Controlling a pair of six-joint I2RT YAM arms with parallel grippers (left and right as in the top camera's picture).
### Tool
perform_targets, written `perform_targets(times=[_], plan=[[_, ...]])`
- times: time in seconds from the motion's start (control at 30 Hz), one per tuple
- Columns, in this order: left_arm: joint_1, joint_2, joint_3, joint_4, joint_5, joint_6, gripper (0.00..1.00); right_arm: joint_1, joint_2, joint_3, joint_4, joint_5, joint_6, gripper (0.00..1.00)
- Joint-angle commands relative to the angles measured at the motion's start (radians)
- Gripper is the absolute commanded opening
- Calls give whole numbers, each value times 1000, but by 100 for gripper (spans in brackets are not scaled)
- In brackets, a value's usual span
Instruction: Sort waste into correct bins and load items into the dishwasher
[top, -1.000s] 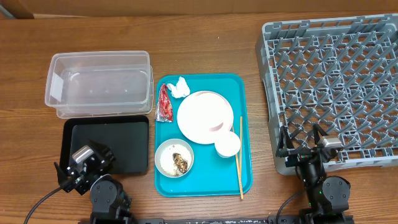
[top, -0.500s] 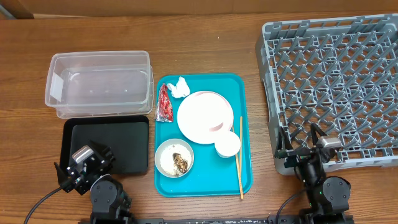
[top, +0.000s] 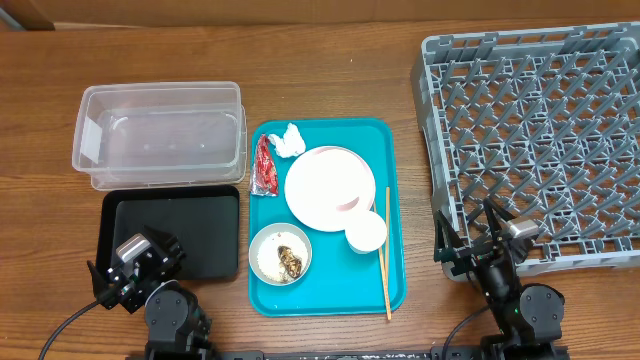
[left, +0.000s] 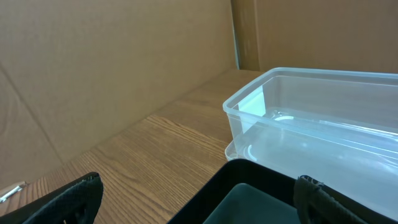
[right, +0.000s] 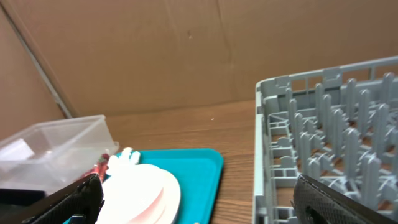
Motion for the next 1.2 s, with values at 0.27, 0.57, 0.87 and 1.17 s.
perform_targets(times=[0.27, 0.57, 0.87, 1.17], plan=[[-4, -2, -7, 6, 35, 9, 100, 3, 0, 87, -2, -137, 115, 100], [-6, -2, -7, 129, 905, -282, 100, 3, 27, 238, -167, -145, 115, 100], [-6, -2, -5, 222, 1217, -572, 100, 3, 195, 452, -340, -145, 114, 100], [-6, 89, 286, 17, 1289, -510, 100, 3, 500, 785, -580, -152, 104, 100]])
